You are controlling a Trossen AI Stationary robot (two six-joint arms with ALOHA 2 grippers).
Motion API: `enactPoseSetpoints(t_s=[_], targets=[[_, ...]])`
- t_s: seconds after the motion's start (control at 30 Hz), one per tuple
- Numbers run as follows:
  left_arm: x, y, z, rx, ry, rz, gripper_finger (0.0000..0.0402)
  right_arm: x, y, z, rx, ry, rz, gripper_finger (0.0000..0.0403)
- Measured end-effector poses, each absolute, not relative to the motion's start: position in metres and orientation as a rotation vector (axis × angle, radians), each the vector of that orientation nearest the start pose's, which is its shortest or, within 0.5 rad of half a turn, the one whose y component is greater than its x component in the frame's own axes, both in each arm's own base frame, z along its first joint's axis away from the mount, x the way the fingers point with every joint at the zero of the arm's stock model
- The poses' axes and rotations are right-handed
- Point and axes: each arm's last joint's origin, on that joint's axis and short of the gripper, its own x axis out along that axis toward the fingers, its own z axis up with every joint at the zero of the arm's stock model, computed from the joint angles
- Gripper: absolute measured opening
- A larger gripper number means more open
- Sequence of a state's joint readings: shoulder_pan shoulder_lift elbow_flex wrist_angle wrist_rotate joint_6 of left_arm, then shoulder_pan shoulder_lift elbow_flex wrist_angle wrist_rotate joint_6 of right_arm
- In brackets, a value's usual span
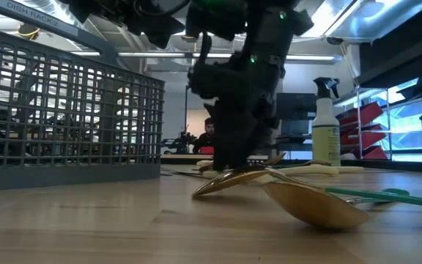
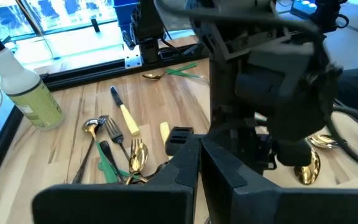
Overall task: Sort silverware
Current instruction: Put the table knife into the silverware tray
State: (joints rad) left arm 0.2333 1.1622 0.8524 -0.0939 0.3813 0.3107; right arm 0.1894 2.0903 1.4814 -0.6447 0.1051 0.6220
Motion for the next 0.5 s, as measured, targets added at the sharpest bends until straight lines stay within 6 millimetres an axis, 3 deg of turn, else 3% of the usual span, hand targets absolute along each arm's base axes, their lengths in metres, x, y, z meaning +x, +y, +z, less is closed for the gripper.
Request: enactPoseSetpoints(t_s=[0.23, 0.5], targets=[[0.2494, 0.0483, 0.2911, 0.184, 0.358, -0.203, 0.0, 0.4094, 0.0767, 0.1478, 0.389, 1.23, -0.31, 0.0145], [0.2494, 0.0483, 0.2911, 0.184, 0.358, -0.204, 0.0, 0.4156, 0.0807, 0.15, 0.419, 1.193, -0.307, 0.0139]])
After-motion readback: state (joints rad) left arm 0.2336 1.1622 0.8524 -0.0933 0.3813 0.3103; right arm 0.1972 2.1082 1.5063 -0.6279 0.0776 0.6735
